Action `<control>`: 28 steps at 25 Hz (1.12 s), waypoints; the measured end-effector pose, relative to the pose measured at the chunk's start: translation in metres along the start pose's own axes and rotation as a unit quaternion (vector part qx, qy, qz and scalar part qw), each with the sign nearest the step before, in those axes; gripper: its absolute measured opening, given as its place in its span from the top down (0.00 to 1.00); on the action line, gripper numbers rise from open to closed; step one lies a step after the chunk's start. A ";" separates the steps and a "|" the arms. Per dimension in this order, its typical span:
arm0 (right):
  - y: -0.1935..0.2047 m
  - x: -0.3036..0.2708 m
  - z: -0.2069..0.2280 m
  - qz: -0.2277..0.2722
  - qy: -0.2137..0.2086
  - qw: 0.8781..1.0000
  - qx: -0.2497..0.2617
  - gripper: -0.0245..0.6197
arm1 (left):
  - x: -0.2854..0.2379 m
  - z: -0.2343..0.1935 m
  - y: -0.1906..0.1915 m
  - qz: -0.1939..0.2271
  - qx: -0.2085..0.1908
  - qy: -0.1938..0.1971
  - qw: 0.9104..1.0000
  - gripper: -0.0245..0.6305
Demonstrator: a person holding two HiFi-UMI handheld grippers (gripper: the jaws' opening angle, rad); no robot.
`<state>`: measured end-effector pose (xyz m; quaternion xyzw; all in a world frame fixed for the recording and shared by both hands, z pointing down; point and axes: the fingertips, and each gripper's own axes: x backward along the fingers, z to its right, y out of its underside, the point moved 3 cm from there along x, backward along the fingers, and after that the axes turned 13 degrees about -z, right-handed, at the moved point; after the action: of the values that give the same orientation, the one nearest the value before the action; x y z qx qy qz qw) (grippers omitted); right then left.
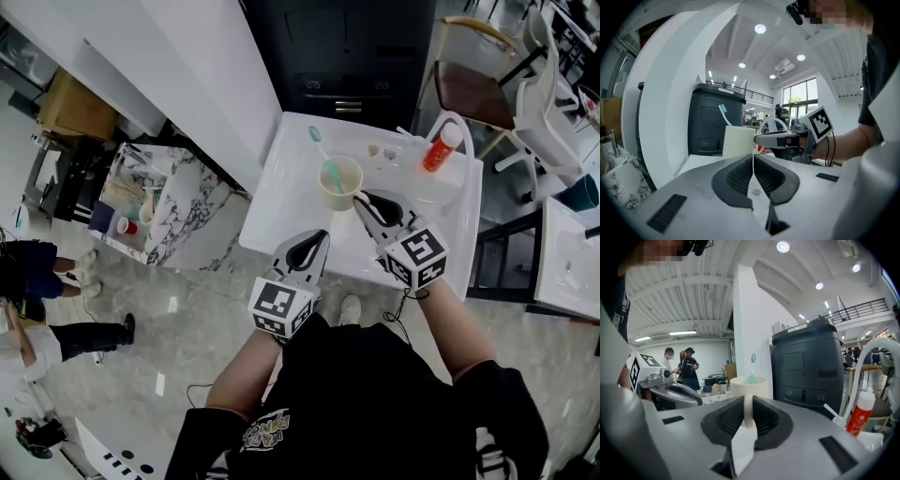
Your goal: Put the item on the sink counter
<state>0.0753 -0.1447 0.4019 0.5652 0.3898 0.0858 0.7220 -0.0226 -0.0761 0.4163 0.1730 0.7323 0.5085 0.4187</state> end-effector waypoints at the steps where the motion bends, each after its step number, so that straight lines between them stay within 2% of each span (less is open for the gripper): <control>1: 0.000 -0.003 0.002 0.000 0.002 1.000 -0.001 0.81 | -0.002 -0.003 -0.001 -0.001 -0.002 0.001 1.000 0.93; 19: -0.007 -0.093 0.056 -0.001 0.047 0.999 -0.023 0.81 | -0.060 -0.094 -0.012 -0.037 -0.009 0.054 0.998 0.93; 28: -0.003 -0.142 0.088 -0.015 0.059 0.998 -0.021 0.81 | -0.091 -0.127 -0.014 -0.043 -0.015 0.057 0.997 0.93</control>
<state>0.0355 -0.2921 0.4708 0.5379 0.4380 0.1162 0.7109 -0.0673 -0.2197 0.4605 0.1054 0.7539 0.5104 0.4001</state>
